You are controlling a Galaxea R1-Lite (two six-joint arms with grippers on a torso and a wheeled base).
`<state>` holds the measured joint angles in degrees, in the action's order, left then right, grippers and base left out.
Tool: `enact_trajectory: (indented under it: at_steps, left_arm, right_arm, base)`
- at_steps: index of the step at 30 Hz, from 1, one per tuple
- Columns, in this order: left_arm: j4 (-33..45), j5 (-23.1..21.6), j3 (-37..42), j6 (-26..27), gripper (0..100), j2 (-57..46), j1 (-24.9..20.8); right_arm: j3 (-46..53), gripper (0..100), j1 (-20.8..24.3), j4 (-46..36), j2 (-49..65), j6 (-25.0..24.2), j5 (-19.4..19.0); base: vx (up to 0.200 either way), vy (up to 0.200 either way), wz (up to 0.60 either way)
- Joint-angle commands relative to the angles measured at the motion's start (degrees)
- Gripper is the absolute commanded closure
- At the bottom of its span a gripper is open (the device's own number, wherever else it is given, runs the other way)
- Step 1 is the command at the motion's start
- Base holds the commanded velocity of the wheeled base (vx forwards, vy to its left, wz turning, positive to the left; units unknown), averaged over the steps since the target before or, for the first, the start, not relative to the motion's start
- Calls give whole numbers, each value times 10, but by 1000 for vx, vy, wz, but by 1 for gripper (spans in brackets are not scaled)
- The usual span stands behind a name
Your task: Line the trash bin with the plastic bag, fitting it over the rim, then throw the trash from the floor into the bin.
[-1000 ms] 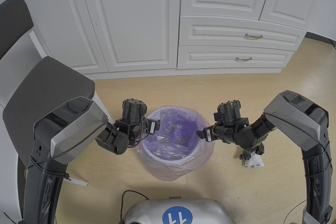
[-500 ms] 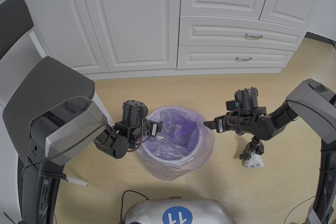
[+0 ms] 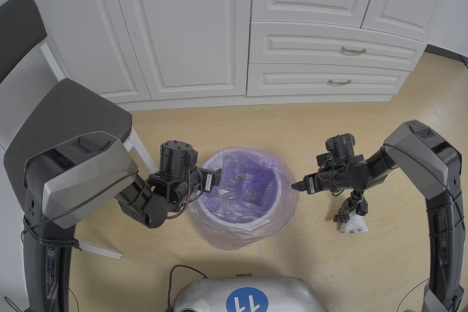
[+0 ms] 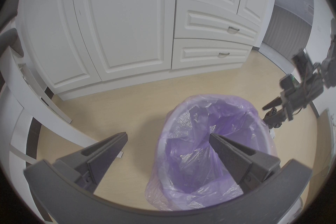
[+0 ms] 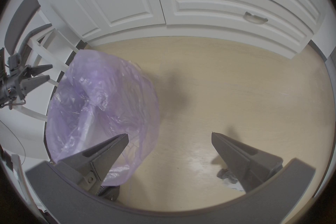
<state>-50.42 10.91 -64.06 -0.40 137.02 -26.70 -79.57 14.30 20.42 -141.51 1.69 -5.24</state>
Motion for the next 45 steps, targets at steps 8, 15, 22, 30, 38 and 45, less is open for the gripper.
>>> enact_trajectory:
  at_steps: [8,15,22,30,38,45]
  left_arm:
    - [-87,3,83,-3,0,-24,-13]
    - [-106,7,112,-6,0,-35,-15]
    - [-106,20,187,-51,0,-95,-31]
    - [-146,22,291,-90,0,-127,-15]
    - [-212,24,333,-78,0,-130,-11]
    - [-216,24,349,-78,0,-136,-11]
  right_arm:
    - [-187,0,13,-81,-154,-112,12]
    - [-161,0,9,-82,-124,-128,7]
    - [-20,0,-9,-65,-3,-138,-35]
    - [502,0,27,326,266,-200,-13]
    - [796,0,15,609,298,-235,66]
    - [792,0,14,601,274,-290,88]
  base:
    - [0,0,0]
    - [0,0,0]
    - [0,0,0]
    - [0,0,0]
    - [0,0,0]
    - [0,0,0]
